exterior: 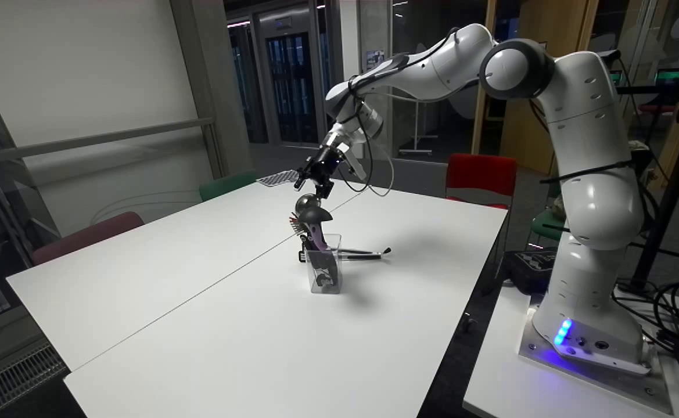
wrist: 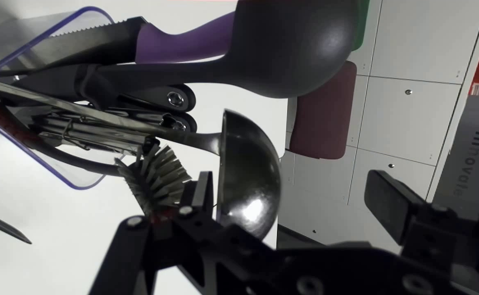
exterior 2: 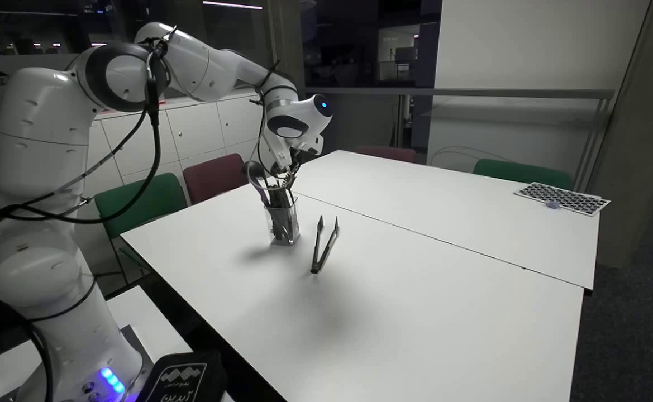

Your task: Remove two utensils from the utensil holder

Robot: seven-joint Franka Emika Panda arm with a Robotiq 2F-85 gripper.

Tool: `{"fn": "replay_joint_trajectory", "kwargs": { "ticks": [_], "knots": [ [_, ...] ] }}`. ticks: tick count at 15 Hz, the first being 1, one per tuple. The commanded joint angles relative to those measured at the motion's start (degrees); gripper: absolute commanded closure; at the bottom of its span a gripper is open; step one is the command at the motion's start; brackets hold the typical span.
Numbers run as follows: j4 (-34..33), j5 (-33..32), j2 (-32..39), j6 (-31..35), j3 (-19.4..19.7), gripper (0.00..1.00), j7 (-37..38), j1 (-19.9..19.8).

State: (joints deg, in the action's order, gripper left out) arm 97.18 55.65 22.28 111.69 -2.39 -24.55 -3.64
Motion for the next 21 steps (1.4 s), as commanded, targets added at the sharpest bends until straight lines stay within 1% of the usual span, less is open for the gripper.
{"fn": "replay_joint_trajectory", "kwargs": {
  "ticks": [1,2,3,5,6,12,14,17,19,21],
  "knots": [
    [3.18,-1.11,-4.93,1.11,0.38,0.0,0.27,0.4],
    [3.36,-1.28,-5.32,1.3,0.37,0.25,0.01,0.42],
    [3.62,-1.62,-5.8,1.73,0.39,0.26,-0.15,0.53],
    [3.87,-1.33,-6.16,2.07,0.27,0.42,-0.52,0.34],
    [4.03,-1.0,-6.29,2.34,0.21,0.51,-0.75,0.27],
    [6.06,1.12,-7.15,4.73,-0.05,0.94,-1.94,0.15],
    [6.48,1.71,-7.35,5.31,-0.11,0.94,-2.18,0.23],
    [7.53,3.23,-8.52,8.08,-0.15,1.0,-3.41,0.54],
    [8.17,3.25,-9.62,10.45,-0.14,0.98,-3.99,0.87],
    [8.74,2.93,-10.68,11.84,-0.14,1.0,-3.8,1.03]
  ]
}}
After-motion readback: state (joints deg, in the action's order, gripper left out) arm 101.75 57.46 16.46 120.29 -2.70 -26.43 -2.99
